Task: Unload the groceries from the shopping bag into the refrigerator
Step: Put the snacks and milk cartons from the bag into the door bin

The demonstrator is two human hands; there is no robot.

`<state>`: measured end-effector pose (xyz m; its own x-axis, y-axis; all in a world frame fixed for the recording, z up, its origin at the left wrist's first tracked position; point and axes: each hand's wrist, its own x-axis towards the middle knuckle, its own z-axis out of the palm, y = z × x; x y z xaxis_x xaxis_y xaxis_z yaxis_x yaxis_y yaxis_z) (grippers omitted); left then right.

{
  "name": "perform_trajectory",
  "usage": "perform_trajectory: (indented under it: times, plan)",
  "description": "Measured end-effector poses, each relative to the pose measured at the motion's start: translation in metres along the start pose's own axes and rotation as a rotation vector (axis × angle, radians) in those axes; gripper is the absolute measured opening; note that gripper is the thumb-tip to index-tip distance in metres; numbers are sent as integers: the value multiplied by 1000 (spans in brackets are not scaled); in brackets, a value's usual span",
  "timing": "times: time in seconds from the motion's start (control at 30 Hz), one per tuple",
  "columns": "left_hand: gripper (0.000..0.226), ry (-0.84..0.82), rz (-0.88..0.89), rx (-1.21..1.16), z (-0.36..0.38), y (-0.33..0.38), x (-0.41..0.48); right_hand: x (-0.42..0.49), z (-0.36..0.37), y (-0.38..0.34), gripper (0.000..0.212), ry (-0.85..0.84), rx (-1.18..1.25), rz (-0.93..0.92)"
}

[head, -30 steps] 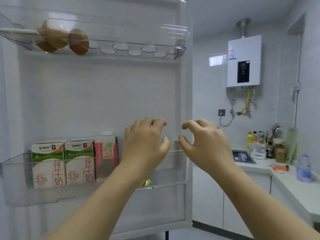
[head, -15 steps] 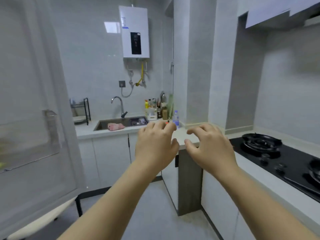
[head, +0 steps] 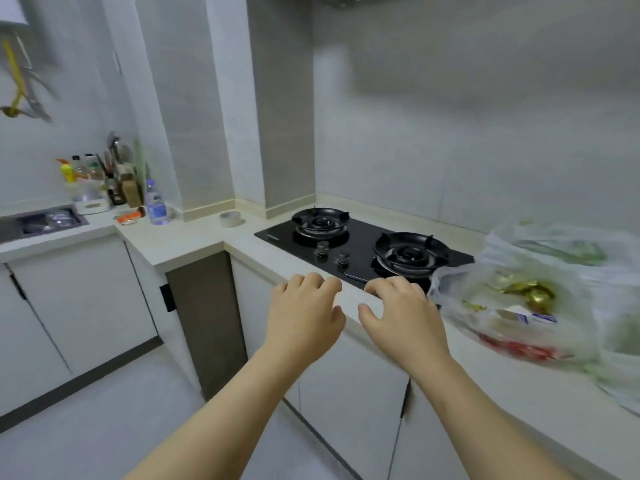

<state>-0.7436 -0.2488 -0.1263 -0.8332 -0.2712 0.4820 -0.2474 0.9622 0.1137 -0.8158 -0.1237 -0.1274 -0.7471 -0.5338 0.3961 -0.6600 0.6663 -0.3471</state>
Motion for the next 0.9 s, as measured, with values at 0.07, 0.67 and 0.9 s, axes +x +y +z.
perform_trajectory:
  times: [0.07, 0.67, 0.9]
  plan:
    - [33, -17, 38, -25, 23, 26, 15, 0, -3, 34, 35, -8, -12, 55]
    - [26, -99, 319, -392, 189, 164, 102, 2, 5, 230, 31, -4, -17, 497]
    - [38, -212, 435, -506, 245, 167, 150, 37, 39, 263, 31, 56, -71, 648]
